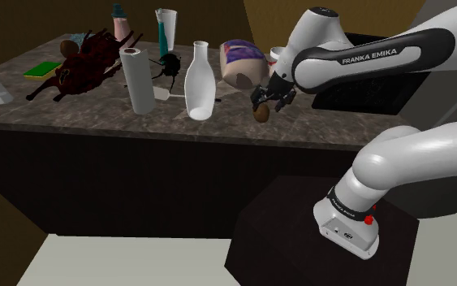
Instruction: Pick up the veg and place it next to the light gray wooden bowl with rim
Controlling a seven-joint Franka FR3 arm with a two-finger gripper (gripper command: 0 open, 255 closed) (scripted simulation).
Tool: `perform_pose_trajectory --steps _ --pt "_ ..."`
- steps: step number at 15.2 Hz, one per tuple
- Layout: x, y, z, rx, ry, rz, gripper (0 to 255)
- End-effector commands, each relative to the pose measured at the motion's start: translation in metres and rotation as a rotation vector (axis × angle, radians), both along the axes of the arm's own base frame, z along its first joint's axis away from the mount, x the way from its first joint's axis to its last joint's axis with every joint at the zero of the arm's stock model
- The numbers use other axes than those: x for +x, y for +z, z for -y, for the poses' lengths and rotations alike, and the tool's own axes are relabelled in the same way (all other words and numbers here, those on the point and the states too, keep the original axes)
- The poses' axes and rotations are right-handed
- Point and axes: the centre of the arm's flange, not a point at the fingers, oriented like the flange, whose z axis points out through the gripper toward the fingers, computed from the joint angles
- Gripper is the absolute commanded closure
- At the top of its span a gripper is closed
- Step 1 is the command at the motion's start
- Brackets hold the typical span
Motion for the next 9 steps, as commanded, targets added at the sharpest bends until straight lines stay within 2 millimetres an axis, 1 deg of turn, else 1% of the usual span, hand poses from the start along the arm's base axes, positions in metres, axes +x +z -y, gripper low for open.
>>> perform_pose_trajectory --steps 1,4,9 --pt "0.003 -0.01 0.0 0.0 -0.004 0.003 0" --pt "0.008 -0.028 0.001 0.0 -0.004 0.003 0" --pt "0.008 -0.028 0.001 0.0 -0.004 0.003 0"
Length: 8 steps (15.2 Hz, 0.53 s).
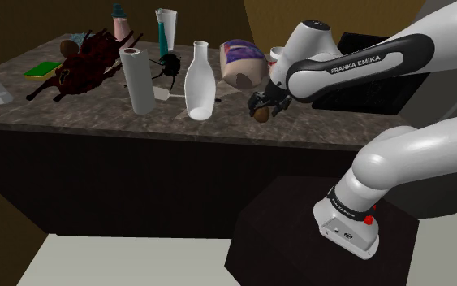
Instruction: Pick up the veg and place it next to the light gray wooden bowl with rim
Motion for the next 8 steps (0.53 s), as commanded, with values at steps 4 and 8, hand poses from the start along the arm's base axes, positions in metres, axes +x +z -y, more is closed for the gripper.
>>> perform_pose_trajectory --steps 4,8 --pt "0.0001 -0.0001 0.0 0.0 0.0 0.0 255" --pt "0.0001 -0.0001 0.0 0.0 0.0 0.0 255"
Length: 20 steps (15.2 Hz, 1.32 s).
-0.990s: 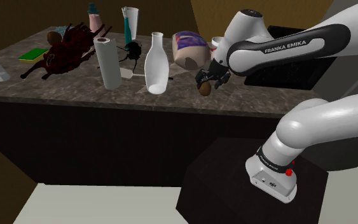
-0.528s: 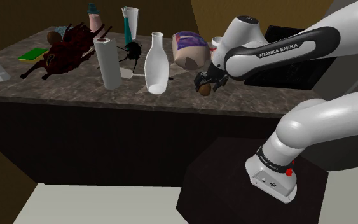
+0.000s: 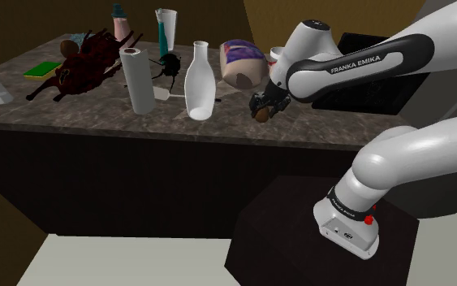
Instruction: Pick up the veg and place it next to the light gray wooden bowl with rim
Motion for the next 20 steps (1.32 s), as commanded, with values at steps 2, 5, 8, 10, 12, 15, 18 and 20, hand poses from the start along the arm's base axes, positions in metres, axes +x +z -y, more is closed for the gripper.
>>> perform_pose_trajectory --steps 2,5,8,10,12,15,18,20 --pt "0.0 0.0 0.0 0.0 0.0 0.0 255" --pt "0.0 0.0 0.0 0.0 0.0 0.0 255" --pt "0.0 0.016 0.0 0.0 0.0 0.0 255" --pt "0.0 0.026 0.0 0.0 0.0 0.0 255" --pt "0.0 0.037 0.0 0.0 0.0 0.0 255" --pt "0.0 0.053 0.0 0.0 0.0 0.0 255" --pt "0.0 0.068 0.0 0.0 0.0 0.0 255" --pt "0.0 0.079 0.0 0.0 0.0 0.0 255"
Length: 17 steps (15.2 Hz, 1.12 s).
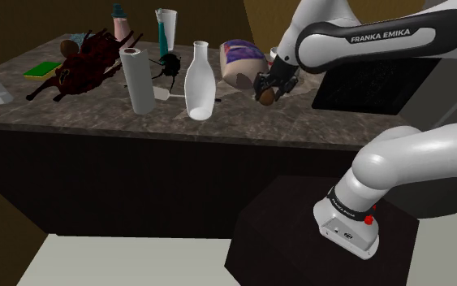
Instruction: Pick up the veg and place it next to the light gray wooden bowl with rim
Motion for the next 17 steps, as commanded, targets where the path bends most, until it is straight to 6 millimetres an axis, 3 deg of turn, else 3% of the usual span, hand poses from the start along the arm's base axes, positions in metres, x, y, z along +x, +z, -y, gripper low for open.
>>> perform_pose_trajectory --steps 1,15,17 --pt "0.0 0.01 0.0 0.0 0.0 -0.001 255" --pt "0.0 0.083 0.0 0.0 0.0 -0.001 255" --pt "0.003 0.083 0.027 0.0 0.0 -0.001 255"
